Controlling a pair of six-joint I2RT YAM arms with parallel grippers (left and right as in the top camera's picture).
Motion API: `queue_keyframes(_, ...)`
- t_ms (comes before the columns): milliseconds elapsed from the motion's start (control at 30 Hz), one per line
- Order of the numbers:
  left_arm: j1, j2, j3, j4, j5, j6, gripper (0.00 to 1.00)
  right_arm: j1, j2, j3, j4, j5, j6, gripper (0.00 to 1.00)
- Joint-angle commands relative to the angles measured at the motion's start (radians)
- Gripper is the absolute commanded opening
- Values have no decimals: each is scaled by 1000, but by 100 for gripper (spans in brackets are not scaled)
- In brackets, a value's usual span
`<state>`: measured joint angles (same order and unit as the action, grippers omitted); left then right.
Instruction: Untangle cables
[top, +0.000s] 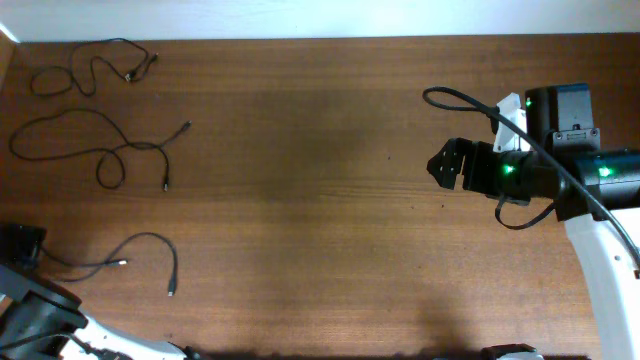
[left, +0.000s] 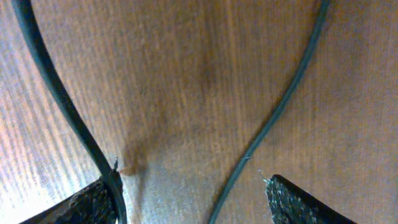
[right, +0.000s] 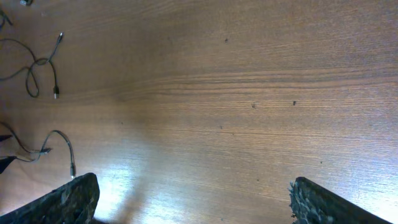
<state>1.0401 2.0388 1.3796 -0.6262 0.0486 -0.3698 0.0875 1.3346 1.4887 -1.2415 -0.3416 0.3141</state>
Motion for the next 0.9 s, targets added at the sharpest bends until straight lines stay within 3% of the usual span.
queue_keyframes(0,2,5,10,21,103,6,82,-3,-3,2,-1,-14,-3,99)
queue_keyframes(200,2,7,10,22,150,32,82,-3,-3,2,-1,-14,-3,99)
queue_keyframes(233,2,7,10,22,150,32,86,-3,-3,2,-1,-14,-3,98)
queue_keyframes(367,2,7,10,35,146,32,88,-3,-3,2,-13,-14,-3,98)
queue_keyframes(400,2,7,10,35,146,46,93,-3,-3,2,-15,-14,-3,98)
queue_keyframes(433,2,6,13,32,130,61,99,-3,-3,2,-18,-14,-3,98)
queue_keyframes(567,2,-12,60,-44,34,48,99,-3,-3,2,-25,-13,-4,98)
queue_keyframes(700,-1,-108,64,-83,20,33,99,-3,-3,2,-24,-13,-4,98)
queue_keyframes(733,-2,-156,64,-106,-18,-34,99,-3,-3,2,-25,-13,-10,98)
queue_keyframes(867,-6,-373,64,-117,117,-113,99,-3,-3,2,-27,-13,-30,98)
